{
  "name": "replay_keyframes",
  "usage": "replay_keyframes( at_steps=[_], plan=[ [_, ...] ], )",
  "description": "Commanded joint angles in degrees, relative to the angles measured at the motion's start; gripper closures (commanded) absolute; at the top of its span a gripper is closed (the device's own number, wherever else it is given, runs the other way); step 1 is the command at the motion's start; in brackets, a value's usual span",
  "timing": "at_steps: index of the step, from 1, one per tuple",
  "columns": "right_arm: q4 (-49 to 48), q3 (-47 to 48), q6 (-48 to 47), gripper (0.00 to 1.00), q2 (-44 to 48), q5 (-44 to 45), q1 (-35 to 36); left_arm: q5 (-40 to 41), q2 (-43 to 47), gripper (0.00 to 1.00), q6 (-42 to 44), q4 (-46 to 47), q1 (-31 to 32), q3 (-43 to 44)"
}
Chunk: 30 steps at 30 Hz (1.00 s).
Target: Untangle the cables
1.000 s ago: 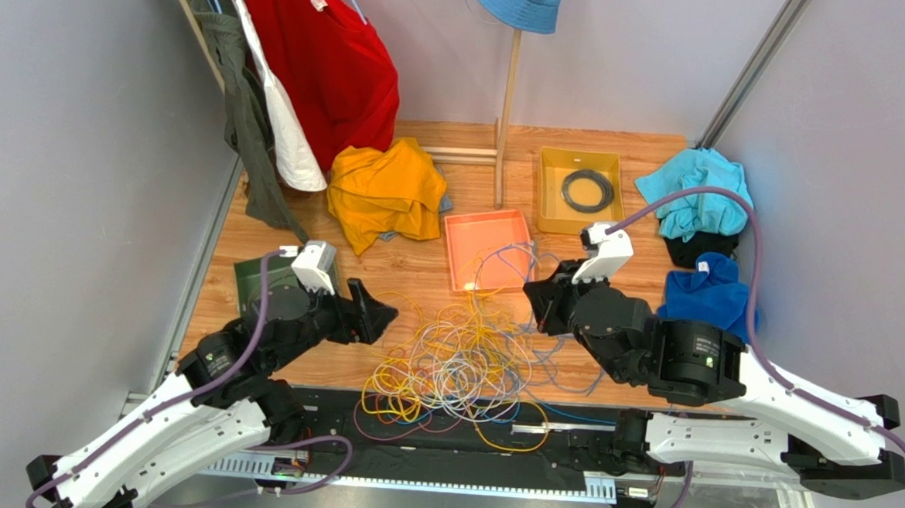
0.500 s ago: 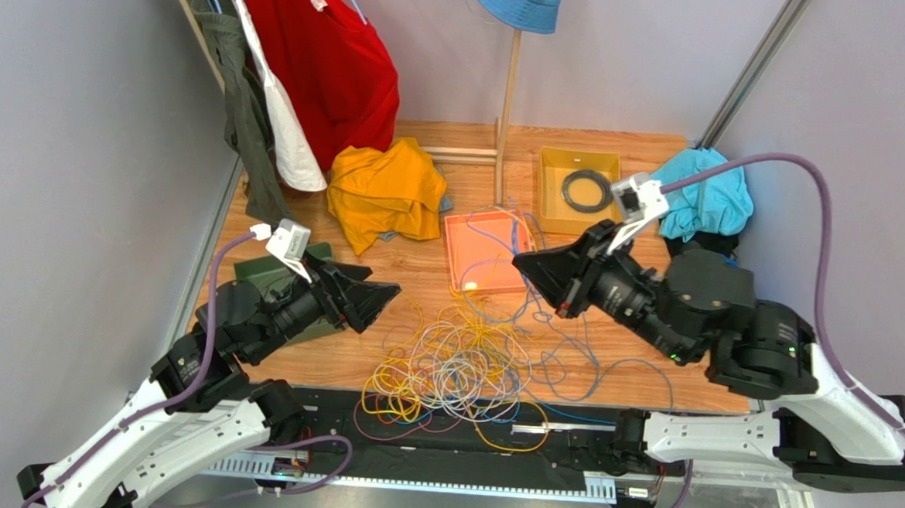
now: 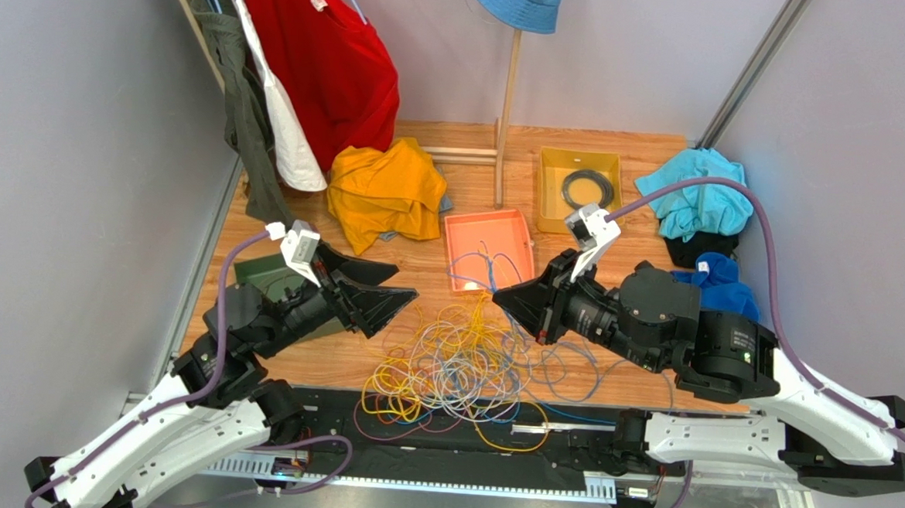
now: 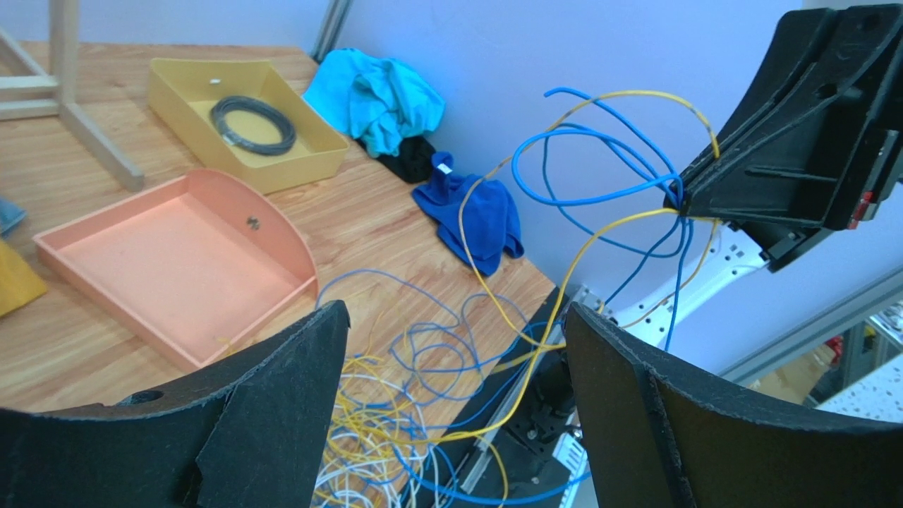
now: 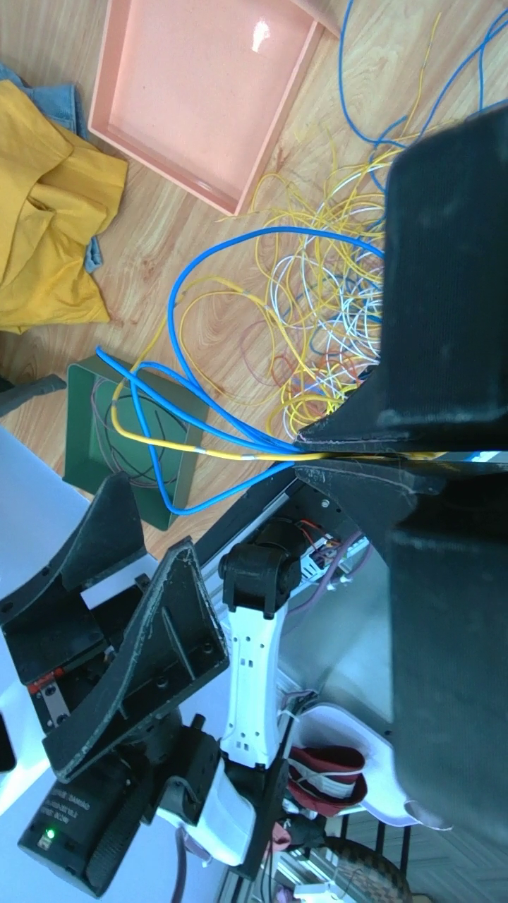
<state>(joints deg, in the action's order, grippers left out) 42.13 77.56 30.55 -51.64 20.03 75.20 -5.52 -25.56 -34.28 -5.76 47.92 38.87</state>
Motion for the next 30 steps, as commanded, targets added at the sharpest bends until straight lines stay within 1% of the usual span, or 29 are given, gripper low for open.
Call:
replay_keyframes(
  at_steps=[1,6,9,10,13,16,19,24,25,26,27,29,30],
  plan=[
    [-3.63,-2.05,1.45,1.0,3.56,-1.84,0.21,-3.88,-2.47,0.16,-1.13,8.91,0.15,-1.78],
    [-4.25,-3.9,2.24,1.0,4.44,-2.19,0.21,-7.49,-6.34,0.19,-3.86,16.12,0.85,-4.07],
    [-4.95,-4.26,2.33,1.0,4.26,-2.98,0.21,-7.32,-9.59,0.19,-2.72,19.55,4.19,-4.07],
    [-5.04,-4.17,2.33,1.0,4.18,-3.07,0.21,-6.97,-10.38,0.19,-1.94,19.99,6.63,-3.89],
    [-5.21,-4.08,2.41,1.0,3.74,-3.6,0.21,-5.47,-13.28,0.19,1.23,21.58,10.68,-2.93],
    [-5.3,-4.26,2.85,1.0,3.65,-3.95,0.21,-4.94,-15.74,0.19,3.17,23.16,12.63,-2.57],
    [-5.74,-4.79,3.12,1.0,3.65,-4.82,0.21,-4.24,-18.99,0.19,3.61,24.91,12.9,-2.49],
    [-5.83,-5.57,3.82,1.0,3.74,-5.27,0.21,-3.27,-20.93,0.19,3.7,27.73,12.9,-2.22],
    [-5.92,-5.75,3.91,1.0,3.82,-5.35,0.21,-3.18,-21.28,0.21,3.7,28.52,12.99,-2.22],
    [-5.83,-5.84,4.0,1.0,3.91,-5.18,0.21,-3.44,-21.37,0.24,3.7,28.96,12.99,-2.22],
    [-5.83,-6.01,4.08,1.0,3.91,-5.18,0.21,-3.45,-21.46,0.3,3.7,29.31,13.07,-2.14],
    [-6.0,-6.63,4.08,1.0,4.26,-4.92,0.21,-4.06,-21.64,0.64,3.78,29.67,13.07,-1.78],
    [-6.01,-6.81,4.17,1.0,4.35,-4.83,0.21,-4.15,-21.64,0.8,3.78,29.58,12.99,-1.7]
  ],
)
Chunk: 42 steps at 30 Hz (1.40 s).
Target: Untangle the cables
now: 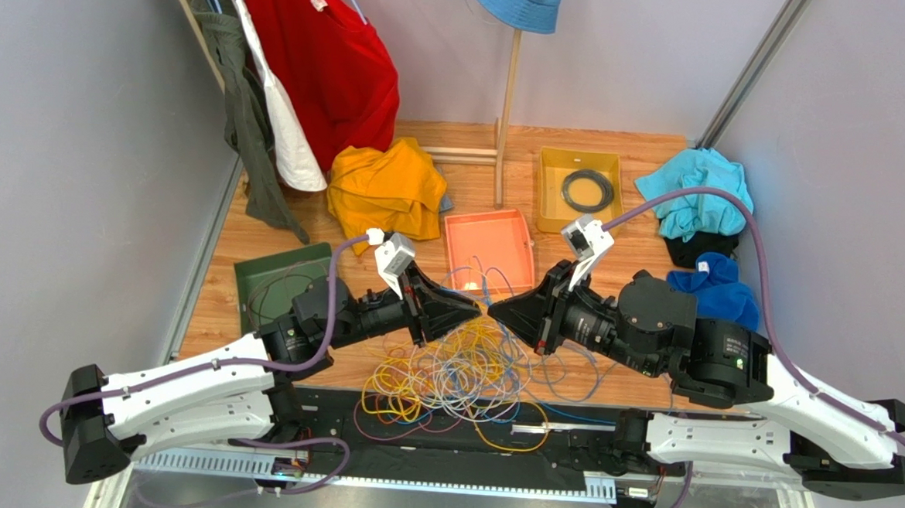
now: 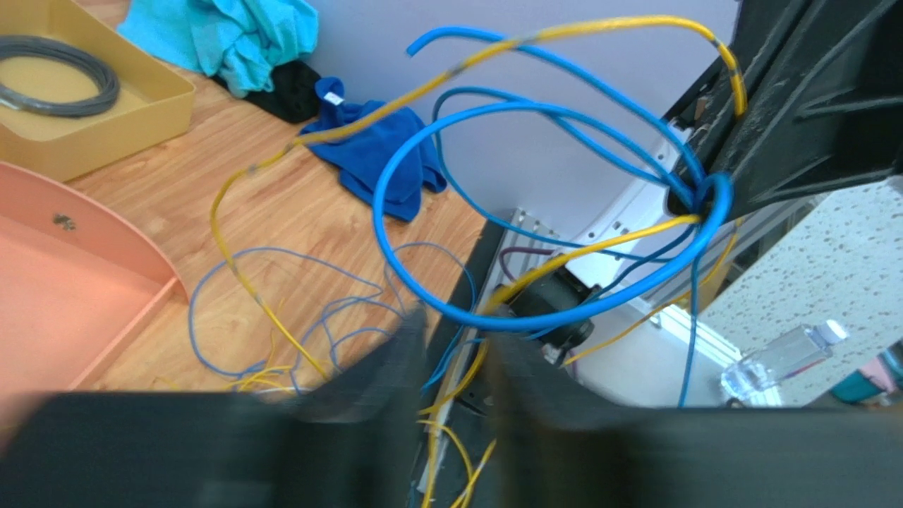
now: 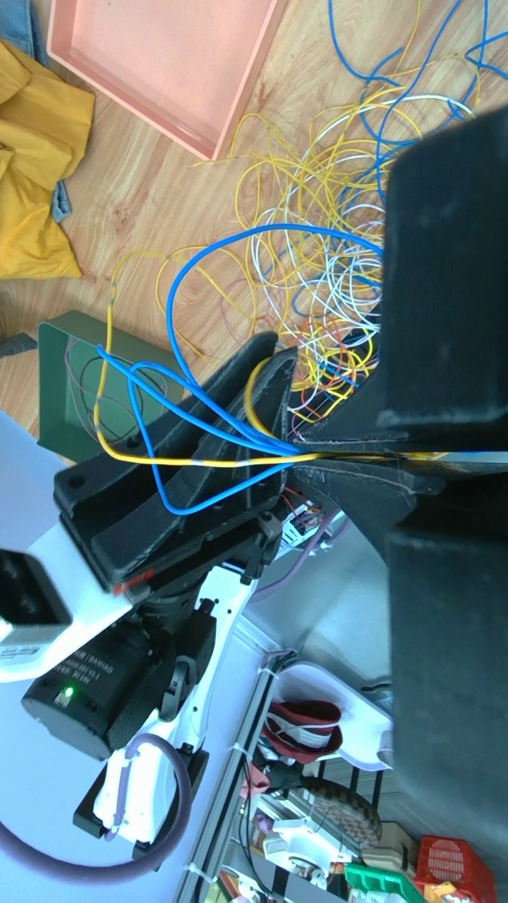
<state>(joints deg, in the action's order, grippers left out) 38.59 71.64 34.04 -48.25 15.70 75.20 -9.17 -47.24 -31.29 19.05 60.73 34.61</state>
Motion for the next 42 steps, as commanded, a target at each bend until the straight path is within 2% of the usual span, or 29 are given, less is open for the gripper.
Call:
replay_keyframes(
  at_steps=[1,2,5,8,9,11,12,15,21,26,29,33,36,39,42],
  plan=[
    [-2.38,-1.32,0.76,1.0,1.31,-0.33,0.21,-0.15,0.39,0.96,0.79,3.64,0.27,2.92],
    [-2.2,-1.58,0.76,1.0,1.66,0.11,0.21,0.03,0.66,1.0,0.88,3.11,0.27,2.83],
    [-1.68,-2.73,1.03,1.0,3.07,1.34,0.21,1.08,2.94,1.0,0.88,0.56,0.27,2.92],
    [-0.8,-4.3,1.03,0.85,5.09,3.01,0.21,4.59,6.28,1.0,0.35,-5.67,0.27,4.58],
    [-0.36,-4.75,1.11,0.76,5.79,3.36,0.21,6.16,7.42,1.0,0.52,-11.08,0.27,5.72],
    [0.43,-6.32,1.38,0.68,7.81,5.12,0.21,7.67,7.95,1.0,1.31,-16.73,0.27,10.02],
    [0.78,-6.86,1.73,0.56,8.43,5.91,0.21,9.07,8.13,1.0,1.49,-22.59,0.27,13.26],
    [2.28,-9.4,2.78,0.47,11.15,8.37,0.21,12.5,8.22,1.0,2.37,-32.19,0.27,19.94],
    [2.46,-14.67,3.23,0.49,15.81,11.19,0.21,15.32,6.21,1.0,4.12,-42.58,0.27,31.98],
    [-3.77,-19.16,1.21,0.49,15.38,7.42,0.3,15.94,0.67,1.0,5.8,-46.38,0.27,42.71],
    [-8.43,-23.11,-0.64,0.47,12.92,6.53,0.21,15.15,-5.38,1.0,7.9,-49.89,0.18,53.78],
    [-14.05,-26.37,-3.45,0.34,9.93,6.88,0.39,14.79,-16.0,1.0,10.28,-58.22,0.27,73.6],
    [-18.88,-29.27,-5.03,0.33,9.23,7.67,0.39,14.79,-22.09,1.0,11.6,-62.71,0.27,84.69],
    [-23.27,-30.59,-7.23,0.32,9.23,8.55,0.39,14.45,-26.93,1.0,12.22,-65.97,0.27,93.4],
    [-26.71,-31.21,-10.48,0.28,7.04,9.87,0.39,13.48,-29.74,1.0,12.39,-67.21,0.18,98.26]
  ],
)
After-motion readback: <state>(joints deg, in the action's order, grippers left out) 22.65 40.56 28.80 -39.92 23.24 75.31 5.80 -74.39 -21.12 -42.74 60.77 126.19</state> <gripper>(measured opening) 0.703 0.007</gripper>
